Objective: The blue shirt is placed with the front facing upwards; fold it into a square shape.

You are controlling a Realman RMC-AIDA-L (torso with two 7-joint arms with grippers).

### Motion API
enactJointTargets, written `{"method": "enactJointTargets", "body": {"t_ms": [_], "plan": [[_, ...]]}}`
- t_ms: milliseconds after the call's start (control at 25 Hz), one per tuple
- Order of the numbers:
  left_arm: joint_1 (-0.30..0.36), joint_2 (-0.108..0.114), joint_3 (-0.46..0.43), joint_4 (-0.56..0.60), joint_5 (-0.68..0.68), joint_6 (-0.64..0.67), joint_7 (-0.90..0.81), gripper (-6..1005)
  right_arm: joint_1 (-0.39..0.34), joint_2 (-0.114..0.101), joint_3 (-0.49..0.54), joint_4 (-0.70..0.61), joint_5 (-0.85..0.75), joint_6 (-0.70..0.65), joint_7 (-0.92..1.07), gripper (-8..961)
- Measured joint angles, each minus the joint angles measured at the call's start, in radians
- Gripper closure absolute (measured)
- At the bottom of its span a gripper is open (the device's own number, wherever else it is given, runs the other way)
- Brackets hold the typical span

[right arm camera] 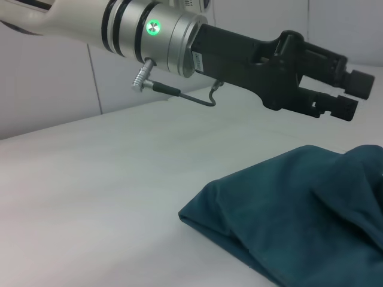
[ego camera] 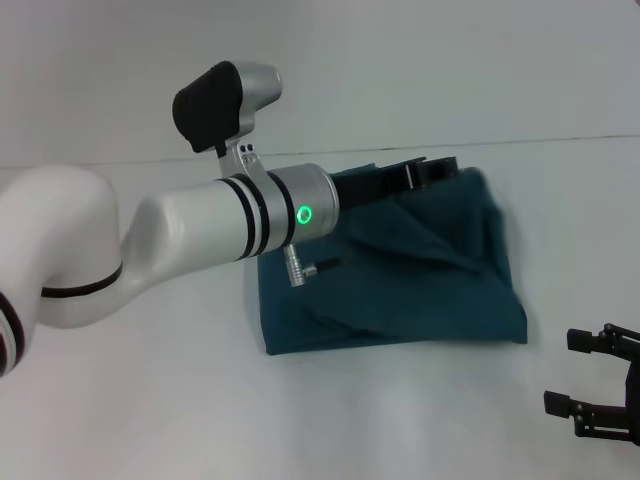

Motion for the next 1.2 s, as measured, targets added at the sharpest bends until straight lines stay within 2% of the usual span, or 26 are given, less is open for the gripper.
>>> {"method": "enactJointTargets", "body": {"t_ms": [320, 640, 880, 960, 1040, 1200], "plan": [[-0.001, 0.0, -0.005, -0.006, -0.004, -0.003, 0.014, 371, 0.005, 0.0, 0.0, 0.002, 0.0, 0.002, 0.0, 38], [0.017, 0.007, -0.085, -0.058, 0.003, 0.036, 0.153, 171, 0.041, 0.005, 0.012, 0.022, 0.006, 0.08, 0.033, 38], [0.08, 0.016, -0.215, -0.049, 0.081, 0.139, 0.308, 79, 0.097, 0.006, 0.015, 0.024, 0.004, 0.155, 0.091, 38], [0.08, 0.016, -0.215, -0.049, 0.081, 0.139, 0.308, 79, 0.118, 0.006, 0.013, 0.021, 0.004, 0.184, 0.122, 38], [0.125, 0.023, -0.264, -0.018, 0.191, 0.162, 0.322, 79, 0.14, 0.007, 0.007, 0.018, 0.003, 0.219, 0.154, 38], [0.175, 0.018, -0.309, 0.019, 0.27, 0.164, 0.361, 79, 0.181, 0.008, 0.0, 0.016, -0.008, 0.267, 0.187, 38]]}}
